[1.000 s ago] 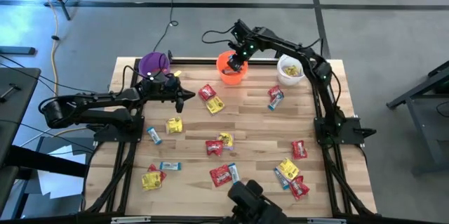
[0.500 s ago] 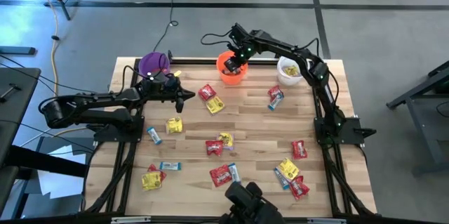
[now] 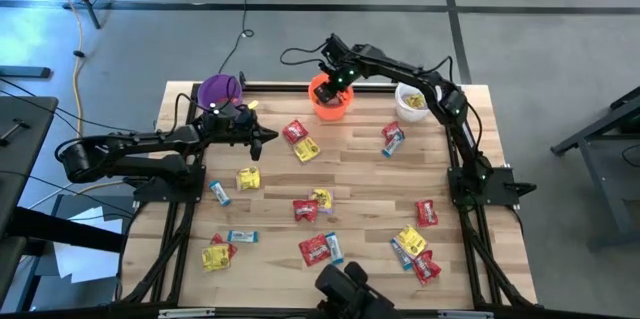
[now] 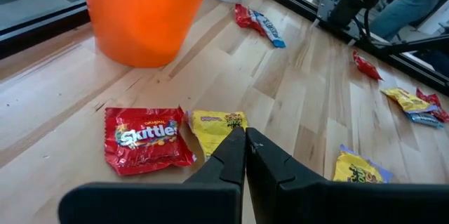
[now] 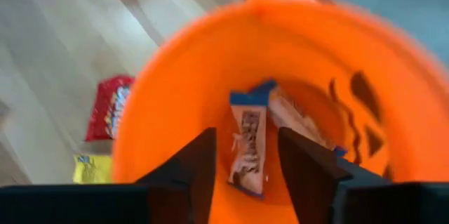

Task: Organize candy in baskets
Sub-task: Put the red candy into the violet bucket

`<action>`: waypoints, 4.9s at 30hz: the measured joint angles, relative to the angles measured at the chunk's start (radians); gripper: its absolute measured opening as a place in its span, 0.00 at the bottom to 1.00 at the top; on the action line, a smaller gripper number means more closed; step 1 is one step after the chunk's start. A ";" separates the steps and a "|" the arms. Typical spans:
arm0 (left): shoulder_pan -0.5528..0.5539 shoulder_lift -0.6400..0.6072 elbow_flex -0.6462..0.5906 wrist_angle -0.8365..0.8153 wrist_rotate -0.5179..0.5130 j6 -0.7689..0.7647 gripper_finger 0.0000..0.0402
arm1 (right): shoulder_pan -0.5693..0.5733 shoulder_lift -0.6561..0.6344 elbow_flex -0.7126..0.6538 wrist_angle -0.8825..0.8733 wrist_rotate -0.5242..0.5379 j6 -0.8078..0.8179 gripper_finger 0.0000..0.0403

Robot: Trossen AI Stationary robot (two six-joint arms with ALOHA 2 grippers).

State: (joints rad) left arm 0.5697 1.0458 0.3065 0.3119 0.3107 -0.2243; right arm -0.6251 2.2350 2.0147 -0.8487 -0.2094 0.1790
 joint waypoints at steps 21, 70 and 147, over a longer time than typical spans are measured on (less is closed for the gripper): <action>0.029 0.000 0.000 -0.007 0.200 0.150 0.00 | 0.355 -0.168 -0.094 -0.031 0.241 0.181 0.01; -0.641 0.070 0.014 -0.172 -0.199 -0.450 0.35 | 0.449 -1.266 -1.377 0.374 -0.027 0.331 0.00; -0.105 0.011 0.344 -0.619 -0.277 -0.032 0.00 | 0.234 -1.309 -1.375 0.368 0.002 0.182 0.00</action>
State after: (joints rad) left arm 0.4650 1.0572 0.6502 -0.3069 0.0333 -0.2560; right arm -0.3909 0.9260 0.6394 -0.4805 -0.2076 0.3607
